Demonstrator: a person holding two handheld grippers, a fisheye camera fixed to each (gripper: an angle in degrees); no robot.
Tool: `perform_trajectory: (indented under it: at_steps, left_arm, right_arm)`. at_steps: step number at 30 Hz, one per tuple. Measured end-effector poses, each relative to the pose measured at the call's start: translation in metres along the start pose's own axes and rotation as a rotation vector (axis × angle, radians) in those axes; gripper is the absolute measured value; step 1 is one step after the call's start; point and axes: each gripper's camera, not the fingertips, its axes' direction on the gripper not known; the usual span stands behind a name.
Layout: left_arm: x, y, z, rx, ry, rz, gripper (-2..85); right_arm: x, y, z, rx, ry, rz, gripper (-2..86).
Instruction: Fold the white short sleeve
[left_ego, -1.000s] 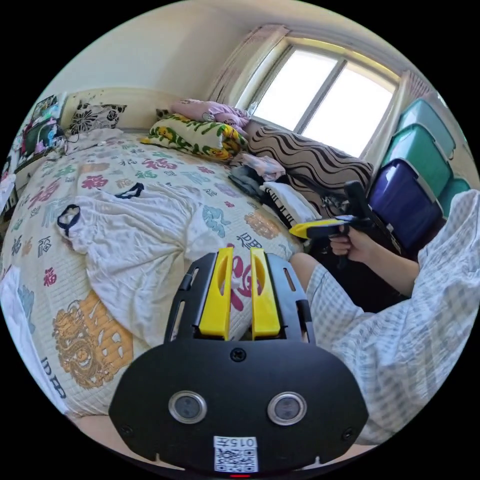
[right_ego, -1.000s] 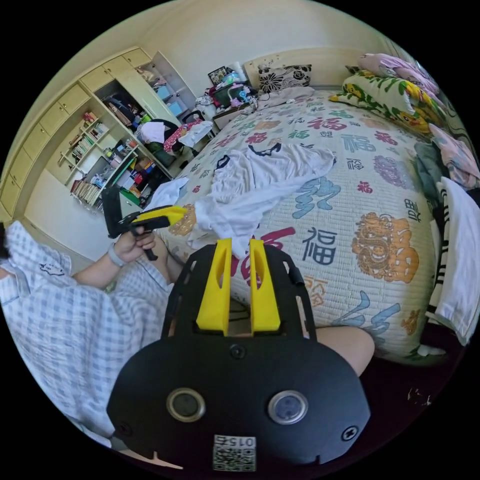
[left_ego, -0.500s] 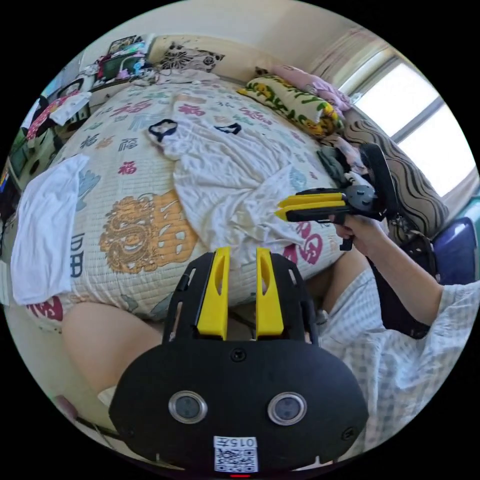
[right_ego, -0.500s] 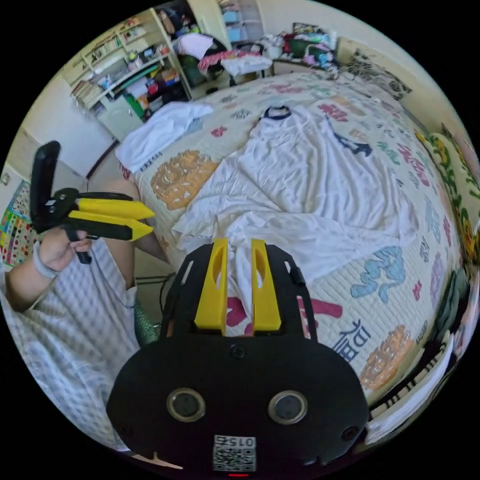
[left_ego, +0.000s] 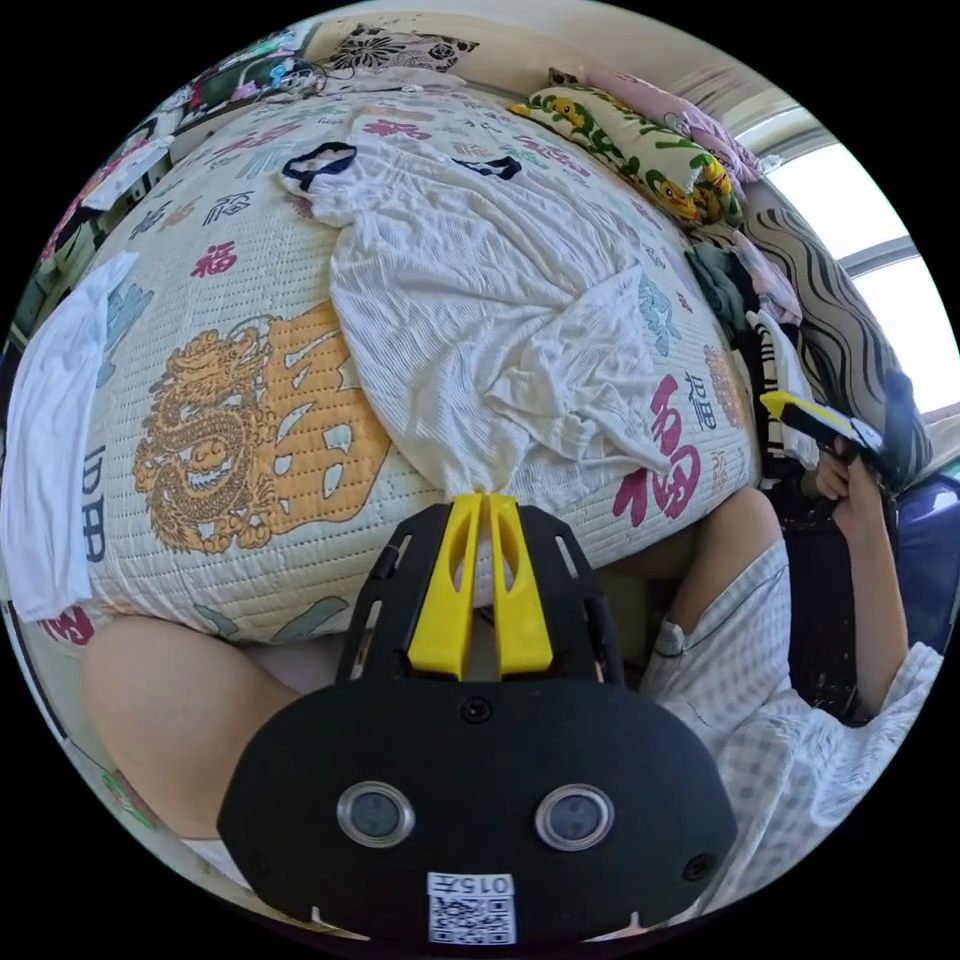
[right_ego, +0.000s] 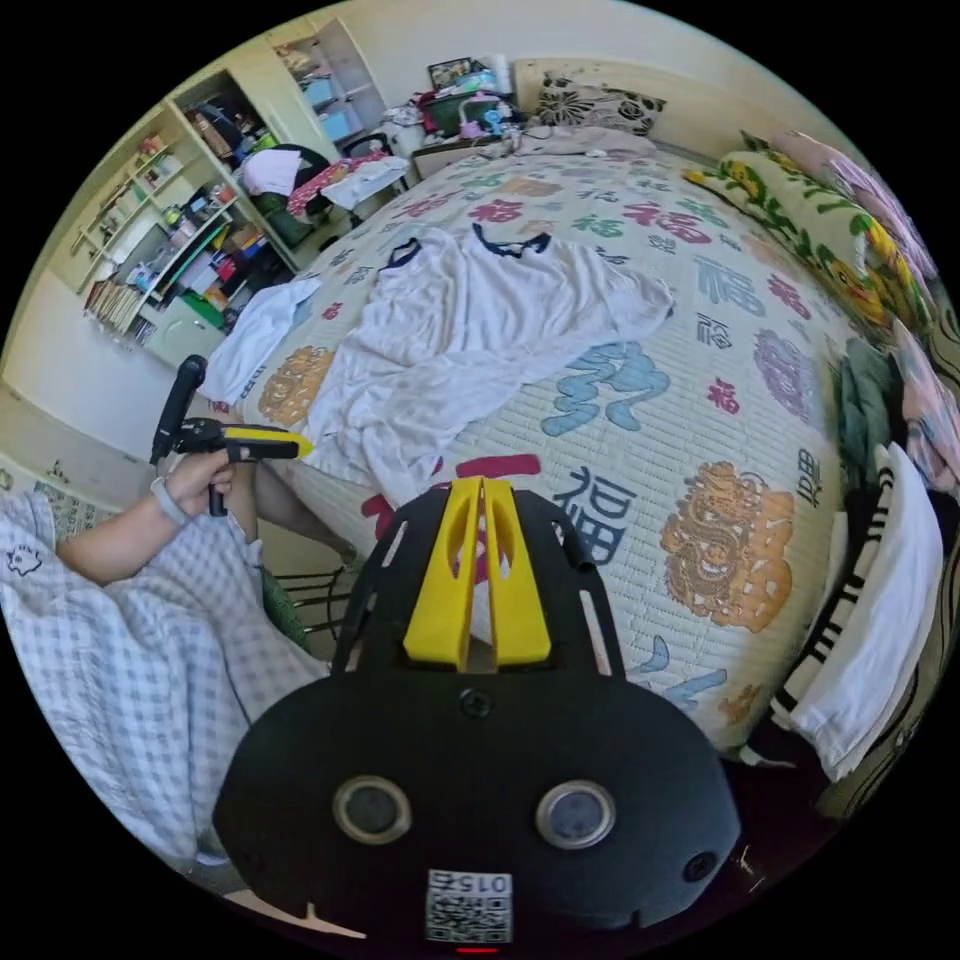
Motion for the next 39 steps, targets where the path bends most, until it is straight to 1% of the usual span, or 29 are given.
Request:
perform_trajectory:
  at_steps: [1, 5, 7, 8, 10, 11, 12, 14, 16, 17, 19, 20, 21, 22, 24, 25, 28, 32, 35, 36, 37, 39]
  left_arm:
    - [-0.007, 0.003, -0.007, 0.024, 0.024, -0.019, 0.4]
    - [-0.021, 0.016, -0.039, 0.100, 0.065, -0.057, -0.1]
    - [-0.030, 0.027, -0.059, 0.132, 0.068, -0.078, -0.2]
    - [-0.032, 0.029, -0.063, 0.137, 0.068, -0.082, -0.3]
    - [-0.040, 0.036, -0.072, 0.138, 0.073, -0.092, -0.3]
    - [-0.041, 0.037, -0.074, 0.136, 0.070, -0.091, -0.4]
    - [-0.044, 0.039, -0.076, 0.131, 0.063, -0.087, -0.4]
    - [-0.047, 0.042, -0.080, 0.129, 0.062, -0.082, -0.4]
    - [-0.054, 0.046, -0.082, 0.121, 0.077, -0.078, -0.4]
    - [-0.055, 0.047, -0.082, 0.119, 0.082, -0.079, -0.4]
    - [-0.062, 0.049, -0.083, 0.108, 0.106, -0.083, -0.4]
    - [-0.063, 0.050, -0.084, 0.108, 0.112, -0.084, -0.4]
    - [-0.065, 0.051, -0.085, 0.108, 0.123, -0.084, -0.4]
    - [-0.066, 0.052, -0.086, 0.104, 0.136, -0.083, -0.4]
    - [-0.067, 0.052, -0.084, 0.087, 0.148, -0.087, -0.4]
    - [-0.070, 0.052, -0.082, 0.069, 0.152, -0.103, -0.4]
    - [-0.081, 0.055, -0.081, 0.047, 0.170, -0.186, 0.0]
    - [-0.078, 0.065, -0.099, 0.097, 0.152, -0.208, 1.5]
    - [-0.062, 0.067, -0.118, 0.124, 0.069, -0.158, 4.3]
    - [-0.054, 0.066, -0.125, 0.141, 0.008, -0.134, 6.0]
    - [-0.045, 0.065, -0.132, 0.171, -0.045, -0.101, 6.5]
    - [-0.029, 0.060, -0.136, 0.195, -0.057, -0.025, 7.0]
  right_arm:
    - [-0.010, -0.007, 0.007, -0.008, -0.002, -0.049, 5.5]
    - [-0.055, -0.043, 0.047, -0.076, -0.013, -0.259, 7.1]
    - [-0.079, -0.070, 0.086, -0.234, -0.031, -0.374, 8.0]
    - [-0.084, -0.075, 0.094, -0.271, -0.030, -0.397, 7.9]
    - [-0.094, -0.087, 0.117, -0.386, 0.031, -0.455, 3.6]
    - [-0.094, -0.088, 0.118, -0.390, 0.055, -0.460, 2.7]
    - [-0.092, -0.087, 0.110, -0.365, 0.065, -0.456, 0.9]
    - [-0.078, -0.082, 0.084, -0.306, 0.017, -0.389, 0.1]
    - [-0.043, -0.056, 0.038, -0.192, 0.011, -0.239, -0.4]
    - [-0.032, -0.046, 0.025, -0.164, 0.016, -0.192, -0.5]
    - [0.014, 0.004, -0.016, -0.104, 0.030, 0.029, -0.6]
    - [0.025, 0.019, -0.023, -0.102, 0.033, 0.086, -0.6]
    - [0.046, 0.049, -0.032, -0.118, 0.027, 0.196, -0.6]
    - [0.061, 0.076, -0.035, -0.136, -0.015, 0.286, -0.6]
    - [0.076, 0.108, -0.032, -0.161, -0.100, 0.382, -0.5]
    - [0.078, 0.122, -0.027, -0.211, -0.092, 0.401, -0.4]
    - [0.071, 0.135, -0.028, -0.263, -0.006, 0.371, 0.2]
    - [0.059, 0.126, -0.045, -0.189, 0.037, 0.302, 3.5]
    - [0.039, 0.102, -0.052, -0.127, 0.059, 0.185, 6.3]
    - [0.029, 0.090, -0.049, -0.120, 0.056, 0.130, 6.8]
    - [0.020, 0.080, -0.042, -0.132, 0.054, 0.083, 7.2]
    - [0.011, 0.069, -0.027, -0.185, 0.060, 0.040, 8.1]
